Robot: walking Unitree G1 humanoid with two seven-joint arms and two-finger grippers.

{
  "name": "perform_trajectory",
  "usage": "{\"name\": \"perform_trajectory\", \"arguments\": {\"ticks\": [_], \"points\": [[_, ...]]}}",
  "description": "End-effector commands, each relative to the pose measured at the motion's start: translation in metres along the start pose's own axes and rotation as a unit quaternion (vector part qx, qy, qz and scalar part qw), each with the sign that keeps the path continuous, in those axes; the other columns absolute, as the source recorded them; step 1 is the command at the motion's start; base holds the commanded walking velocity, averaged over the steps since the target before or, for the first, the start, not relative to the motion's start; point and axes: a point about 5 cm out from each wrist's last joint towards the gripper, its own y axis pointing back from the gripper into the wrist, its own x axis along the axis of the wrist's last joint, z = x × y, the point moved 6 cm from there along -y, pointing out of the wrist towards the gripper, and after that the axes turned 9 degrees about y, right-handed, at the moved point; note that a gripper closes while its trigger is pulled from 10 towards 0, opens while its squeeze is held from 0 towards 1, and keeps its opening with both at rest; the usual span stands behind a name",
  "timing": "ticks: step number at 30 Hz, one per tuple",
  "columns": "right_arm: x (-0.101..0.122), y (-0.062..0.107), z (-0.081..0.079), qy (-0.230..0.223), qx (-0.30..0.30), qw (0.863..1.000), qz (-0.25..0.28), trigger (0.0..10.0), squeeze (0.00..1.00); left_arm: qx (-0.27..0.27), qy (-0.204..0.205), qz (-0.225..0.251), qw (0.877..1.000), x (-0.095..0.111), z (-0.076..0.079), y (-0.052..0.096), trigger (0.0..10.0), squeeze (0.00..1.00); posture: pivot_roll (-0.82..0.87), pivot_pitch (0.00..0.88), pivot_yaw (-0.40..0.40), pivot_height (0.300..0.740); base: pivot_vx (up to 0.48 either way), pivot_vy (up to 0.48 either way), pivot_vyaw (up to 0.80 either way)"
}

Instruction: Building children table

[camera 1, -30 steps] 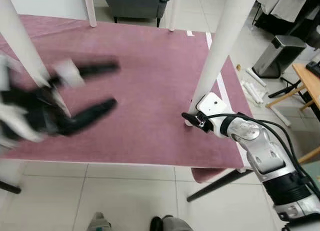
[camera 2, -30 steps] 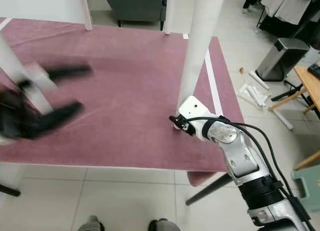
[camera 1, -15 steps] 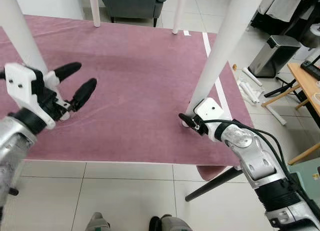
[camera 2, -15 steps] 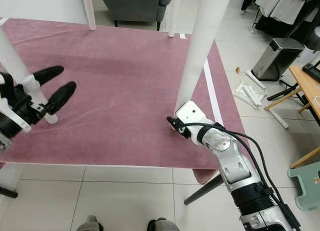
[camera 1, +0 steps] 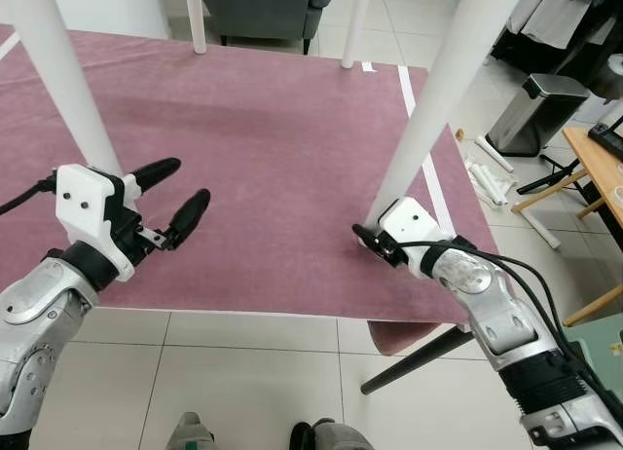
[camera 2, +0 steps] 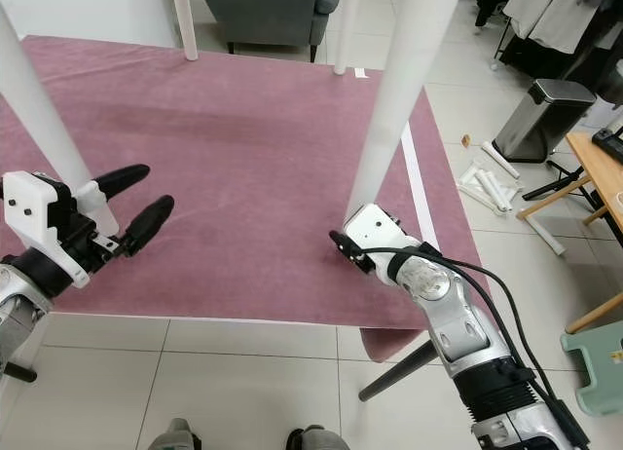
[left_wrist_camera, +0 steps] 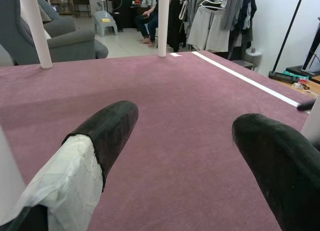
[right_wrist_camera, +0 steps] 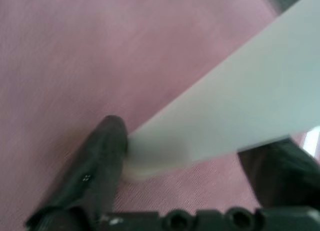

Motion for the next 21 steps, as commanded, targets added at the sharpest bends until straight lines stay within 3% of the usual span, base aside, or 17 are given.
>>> {"name": "perform_trajectory", "arguments": {"ticks": [1,7,8,12,14,17,19,21], "points": [[-0.009,0.003,-0.019,0.011,0.046,0.999,-0.006,10.0,1.0,0.022,-0.003,-0.006,1.0,-0.006,-0.005,0.003,10.0,0.0,0.16,0.146,-0.055,0.74,0.0,0.0,0.0],[-0.006,0.013,-0.028,0.015,0.116,0.993,0.014,10.0,1.0,0.029,-0.005,-0.012,1.0,-0.011,-0.007,0.005,10.0,0.0,0.16,0.145,-0.059,0.74,0.0,0.0,0.0],[0.0,0.02,-0.03,-0.002,0.143,0.989,0.032,10.0,0.0,0.03,-0.005,-0.012,0.999,-0.011,-0.007,0.007,10.0,0.0,0.16,0.145,-0.06,0.74,0.0,0.0,0.0],[0.018,0.038,-0.028,-0.045,0.181,0.979,0.085,10.0,0.0,0.031,-0.01,-0.012,0.999,-0.008,-0.008,0.012,10.0,0.0,0.16,0.148,-0.061,0.74,0.0,0.0,0.0],[0.018,0.038,-0.028,-0.045,0.181,0.979,0.085,10.0,0.0,0.031,-0.01,-0.012,0.999,-0.008,-0.008,0.012,10.0,0.0,0.16,0.148,-0.061,0.74,0.0,0.0,0.0],[0.042,0.057,-0.009,-0.123,0.175,0.966,0.146,10.0,0.0,0.028,-0.068,-0.037,0.997,-0.005,-0.004,0.02,10.0,0.0,0.16,0.149,-0.064,0.74,0.0,0.0,0.0],[0.042,0.057,-0.009,-0.123,0.175,0.966,0.146,10.0,0.0,0.028,-0.068,-0.037,0.997,-0.005,-0.004,0.02,10.0,0.0,0.16,0.149,-0.064,0.74,0.0,0.0,0.0],[0.05,0.07,-0.009,-0.14,0.189,0.958,0.165,10.0,0.0,0.016,-0.084,-0.046,0.995,-0.004,0.005,0.023,10.0,0.0,0.17,0.153,-0.065,0.74,0.0,0.0,0.0]]}}
